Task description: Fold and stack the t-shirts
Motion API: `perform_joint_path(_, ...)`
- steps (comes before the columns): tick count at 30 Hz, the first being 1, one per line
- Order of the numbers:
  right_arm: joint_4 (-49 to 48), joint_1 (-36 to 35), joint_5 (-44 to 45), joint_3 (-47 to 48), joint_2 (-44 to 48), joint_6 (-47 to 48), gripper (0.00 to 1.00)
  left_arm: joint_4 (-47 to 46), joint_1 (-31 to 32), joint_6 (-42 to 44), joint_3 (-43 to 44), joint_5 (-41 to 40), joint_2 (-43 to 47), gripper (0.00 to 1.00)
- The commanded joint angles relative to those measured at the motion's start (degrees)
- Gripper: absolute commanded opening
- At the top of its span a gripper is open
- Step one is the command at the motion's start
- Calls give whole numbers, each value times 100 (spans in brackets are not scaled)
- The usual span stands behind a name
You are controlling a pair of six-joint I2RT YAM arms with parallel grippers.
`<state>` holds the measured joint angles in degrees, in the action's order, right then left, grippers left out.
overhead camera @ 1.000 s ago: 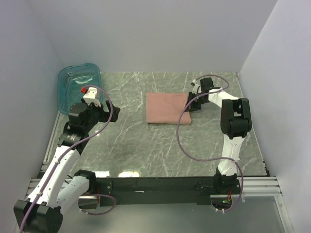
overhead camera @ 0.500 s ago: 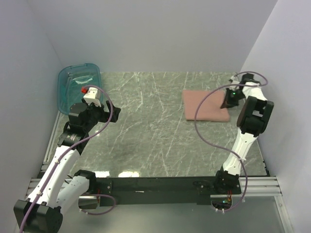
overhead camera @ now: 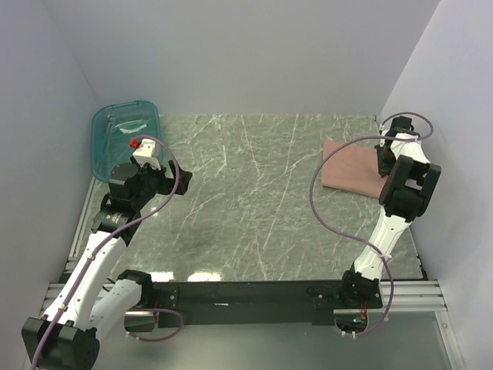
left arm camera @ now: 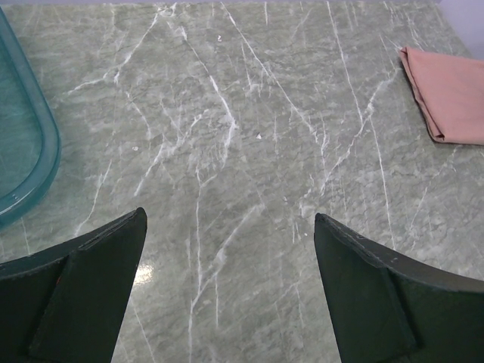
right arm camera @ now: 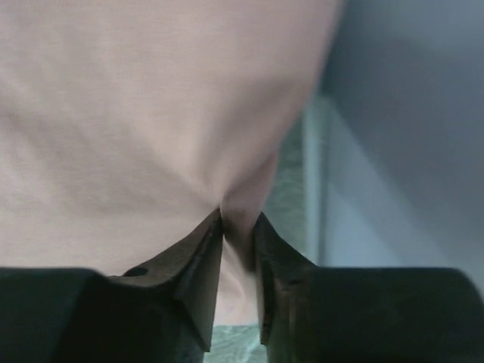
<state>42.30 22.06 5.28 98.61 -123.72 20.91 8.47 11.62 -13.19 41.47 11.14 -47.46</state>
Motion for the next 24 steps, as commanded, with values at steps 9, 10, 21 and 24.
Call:
perform_joint_path(9,-828,-132,992,-850,1446,458,40,-65,16,27,45,3,97,98)
perform_joint_path(10,-873,-150,993,-956,1665,476,40,-65,7,27,45,-6,106,98)
perform_joint_path(21,539,-580,-3186,-2275,3344,1722,39,-3,-45,-254,54,-105,-26,99)
perform_joint_path(24,167,-572,-4674,-2793,4065,1549,39,-38,-282,-412,106,177,-288,99)
